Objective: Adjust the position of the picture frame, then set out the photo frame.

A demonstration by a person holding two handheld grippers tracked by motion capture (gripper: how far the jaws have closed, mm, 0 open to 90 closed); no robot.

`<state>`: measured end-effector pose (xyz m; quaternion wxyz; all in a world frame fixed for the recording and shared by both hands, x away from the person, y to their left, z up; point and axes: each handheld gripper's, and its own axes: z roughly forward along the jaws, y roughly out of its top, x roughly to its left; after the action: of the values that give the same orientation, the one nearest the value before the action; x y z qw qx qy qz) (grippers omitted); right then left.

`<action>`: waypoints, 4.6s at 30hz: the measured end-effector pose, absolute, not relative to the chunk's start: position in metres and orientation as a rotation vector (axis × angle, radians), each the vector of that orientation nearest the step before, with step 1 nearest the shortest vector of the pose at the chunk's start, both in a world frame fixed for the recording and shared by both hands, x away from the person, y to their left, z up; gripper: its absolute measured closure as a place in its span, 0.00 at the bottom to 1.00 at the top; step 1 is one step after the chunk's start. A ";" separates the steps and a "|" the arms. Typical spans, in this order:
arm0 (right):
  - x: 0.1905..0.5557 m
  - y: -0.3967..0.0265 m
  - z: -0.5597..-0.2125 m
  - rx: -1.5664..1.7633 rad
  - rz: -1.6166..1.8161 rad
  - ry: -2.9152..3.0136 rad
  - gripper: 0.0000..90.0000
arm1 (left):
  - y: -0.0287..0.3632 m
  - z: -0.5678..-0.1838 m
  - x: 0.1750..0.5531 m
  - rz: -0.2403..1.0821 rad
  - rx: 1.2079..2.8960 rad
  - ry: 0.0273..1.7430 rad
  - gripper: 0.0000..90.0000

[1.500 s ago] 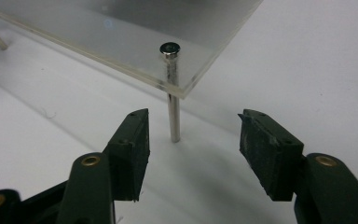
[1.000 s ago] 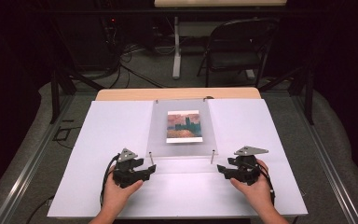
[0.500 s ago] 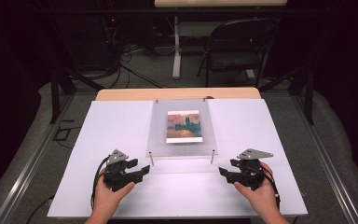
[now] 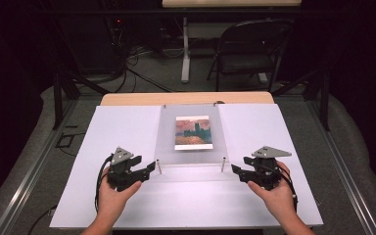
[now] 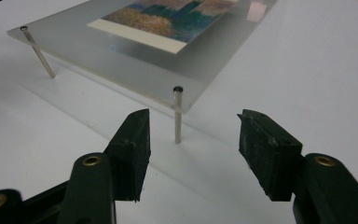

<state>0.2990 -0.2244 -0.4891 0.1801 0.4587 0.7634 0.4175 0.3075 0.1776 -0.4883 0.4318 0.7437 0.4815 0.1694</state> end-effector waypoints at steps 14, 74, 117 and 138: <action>0.375 -0.220 -0.483 1.351 1.139 2.108 0.50 | 0.169 -0.473 0.379 0.466 1.810 1.276 0.42; 0.490 -0.182 -0.516 1.571 1.159 2.137 0.42 | 0.136 -0.523 0.491 0.279 1.864 1.510 0.38; 0.502 -0.180 -0.533 1.734 1.173 2.189 0.31 | 0.135 -0.531 0.498 0.123 1.842 1.537 0.29; 0.507 -0.181 -0.537 1.800 1.214 2.170 0.32 | 0.140 -0.533 0.503 0.036 1.796 1.570 0.33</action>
<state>0.5065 -0.1806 -0.5366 0.0358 0.5861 0.7064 0.3952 0.5025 0.1403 -0.5330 0.3690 0.6998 0.6115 0.0140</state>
